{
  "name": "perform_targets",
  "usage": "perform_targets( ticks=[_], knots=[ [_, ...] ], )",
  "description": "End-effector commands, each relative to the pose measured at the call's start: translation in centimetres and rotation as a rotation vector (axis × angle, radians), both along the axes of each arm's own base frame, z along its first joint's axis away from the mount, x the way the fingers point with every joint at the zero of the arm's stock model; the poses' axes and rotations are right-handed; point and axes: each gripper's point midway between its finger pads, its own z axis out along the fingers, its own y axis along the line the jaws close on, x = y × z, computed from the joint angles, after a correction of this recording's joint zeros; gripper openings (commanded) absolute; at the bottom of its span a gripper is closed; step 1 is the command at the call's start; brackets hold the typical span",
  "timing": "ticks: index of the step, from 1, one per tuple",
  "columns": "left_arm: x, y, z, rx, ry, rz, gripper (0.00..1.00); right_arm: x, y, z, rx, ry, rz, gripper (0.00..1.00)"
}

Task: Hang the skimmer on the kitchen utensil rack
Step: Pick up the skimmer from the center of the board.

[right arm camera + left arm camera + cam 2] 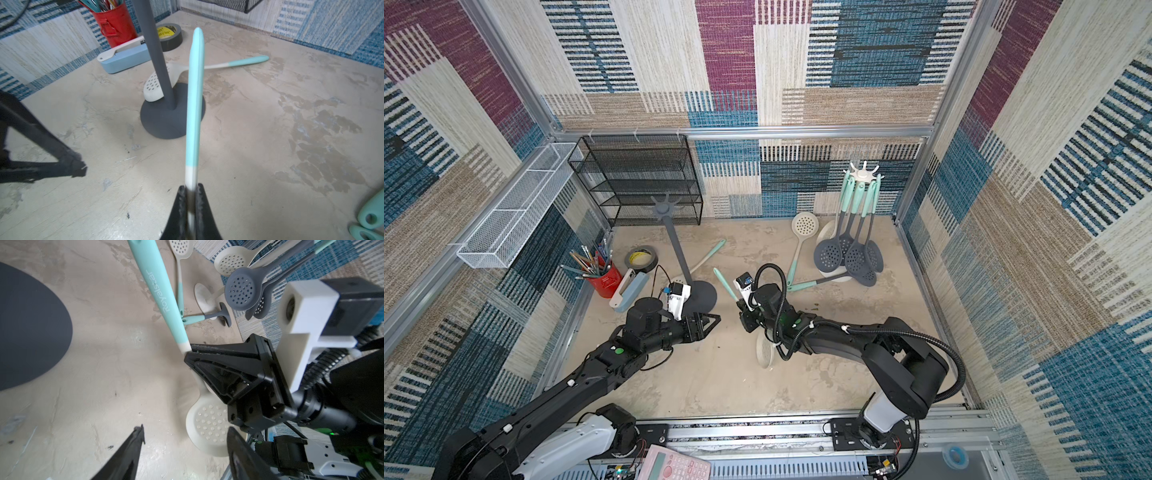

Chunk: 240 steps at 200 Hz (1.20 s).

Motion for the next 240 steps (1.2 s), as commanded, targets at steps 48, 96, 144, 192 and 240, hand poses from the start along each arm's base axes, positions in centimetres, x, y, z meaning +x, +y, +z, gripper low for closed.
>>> perform_targets(
  ticks=[48, 96, 144, 192, 240],
  knots=[
    [1.3, -1.6, 6.3, -0.175, -0.286, -0.042, 0.64, -3.3, 1.2, 5.7, 0.177, -0.135, 0.198, 0.01],
    [2.5, -2.0, 8.7, -0.227, -0.411, -0.033, 0.63, -5.5, 1.1, 8.5, 0.268, -0.159, 0.279, 0.02],
    [3.0, -2.6, 11.7, -0.269, -0.528, -0.057, 0.54, -7.0, 0.9, 9.5, 0.318, -0.149, 0.331, 0.02],
    [2.6, -2.6, 13.0, -0.283, -0.562, -0.068, 0.17, -7.1, 0.6, 9.8, 0.322, -0.150, 0.323, 0.03],
    [2.8, -2.2, 13.1, -0.245, -0.524, -0.028, 0.00, -6.2, 0.5, 9.8, 0.305, -0.160, 0.279, 0.19]
  ],
)
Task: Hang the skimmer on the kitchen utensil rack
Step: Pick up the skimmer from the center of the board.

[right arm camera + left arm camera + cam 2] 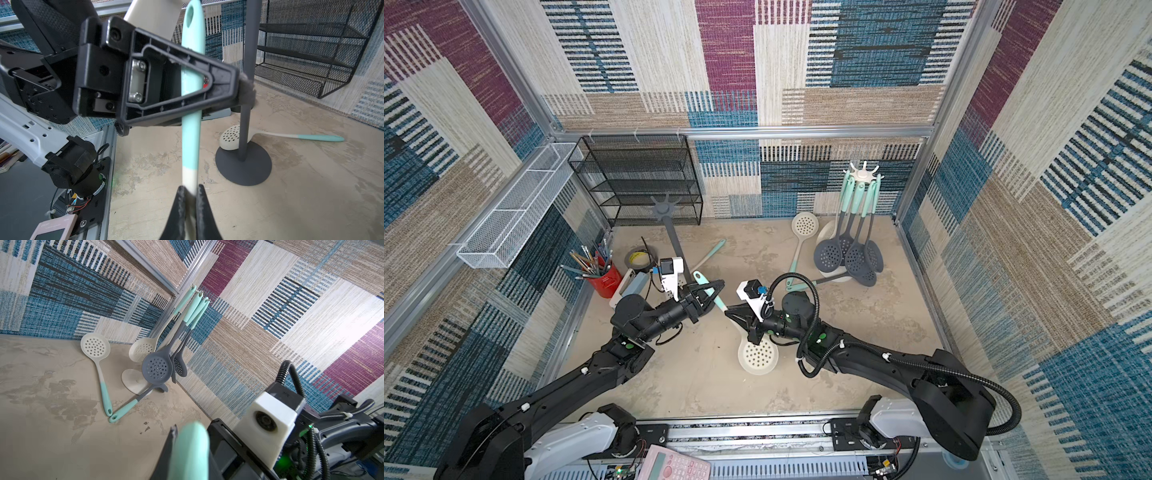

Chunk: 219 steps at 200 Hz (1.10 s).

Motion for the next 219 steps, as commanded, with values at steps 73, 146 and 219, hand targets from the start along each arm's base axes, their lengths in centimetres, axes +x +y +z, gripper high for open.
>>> perform_targets(
  ticks=[73, 146, 219],
  knots=[
    [2.3, 1.5, -1.3, 0.098, 0.151, 0.176, 0.00, 3.5, -0.4, 0.8, -0.040, -0.057, -0.164, 0.53],
    [2.8, 2.8, -2.5, 0.155, 0.286, 0.274, 0.00, 3.8, 1.2, 0.0, -0.093, -0.078, -0.165, 0.52],
    [2.8, 3.9, -3.7, 0.189, 0.323, 0.332, 0.00, 2.4, 3.2, -1.9, -0.134, -0.051, -0.088, 0.51]
  ],
)
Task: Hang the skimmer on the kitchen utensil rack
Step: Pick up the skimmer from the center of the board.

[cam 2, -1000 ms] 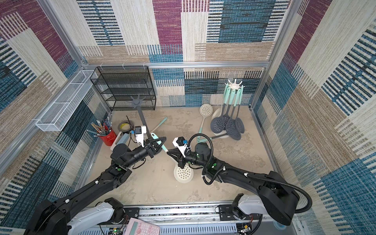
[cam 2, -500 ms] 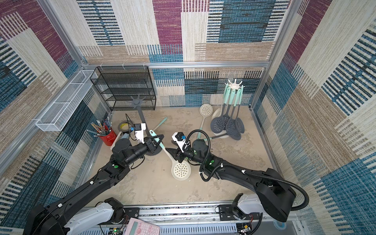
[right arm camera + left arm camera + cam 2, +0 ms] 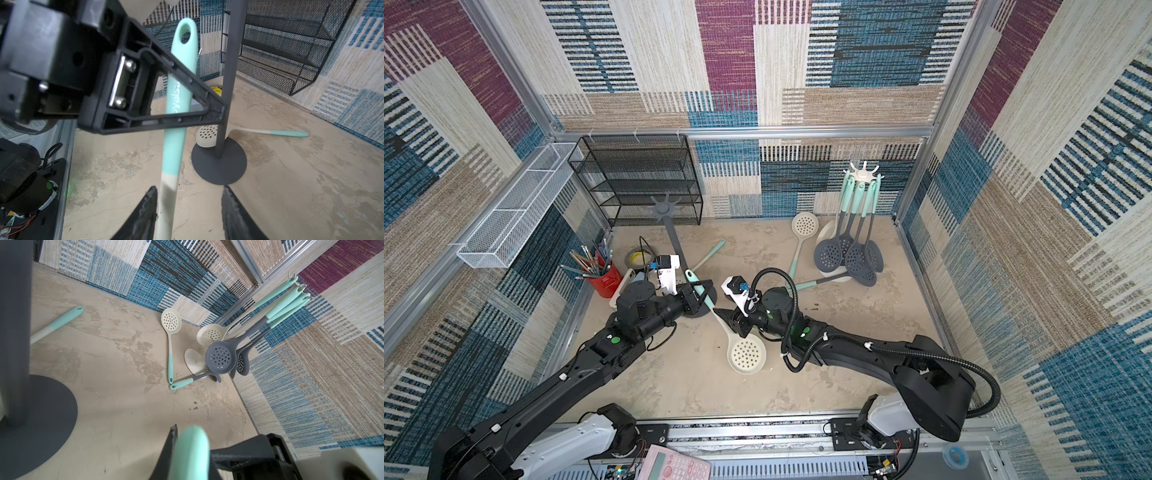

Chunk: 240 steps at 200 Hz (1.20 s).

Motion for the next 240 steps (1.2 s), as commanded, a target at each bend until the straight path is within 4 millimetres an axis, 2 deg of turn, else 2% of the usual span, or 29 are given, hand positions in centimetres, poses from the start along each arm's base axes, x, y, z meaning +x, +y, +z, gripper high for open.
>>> perform_targets(
  ticks=[1, 34, 91, 133, 220, 240],
  knots=[
    [0.2, 0.5, 0.2, -0.003, 0.002, 0.031, 0.00, -0.2, 0.7, -0.2, -0.005, 0.006, 0.027, 0.51],
    [0.2, 0.3, 0.1, 0.009, -0.004, 0.023, 0.00, 0.1, 1.7, -1.8, -0.042, 0.038, 0.043, 0.48],
    [0.5, 0.4, -0.1, 0.028, 0.002, 0.033, 0.00, 1.1, 2.9, -2.3, -0.077, 0.029, 0.016, 0.39],
    [0.6, 0.9, -0.3, 0.039, 0.007, 0.065, 0.00, 2.8, 2.2, -3.0, -0.121, 0.030, -0.098, 0.32],
    [1.1, 2.4, -1.0, 0.035, 0.053, 0.164, 0.00, 3.6, 1.2, -4.9, -0.191, 0.049, -0.251, 0.26],
    [1.0, 2.4, -1.1, 0.028, 0.060, 0.171, 0.00, 4.1, 0.8, -5.5, -0.210, 0.055, -0.303, 0.20]
  ],
)
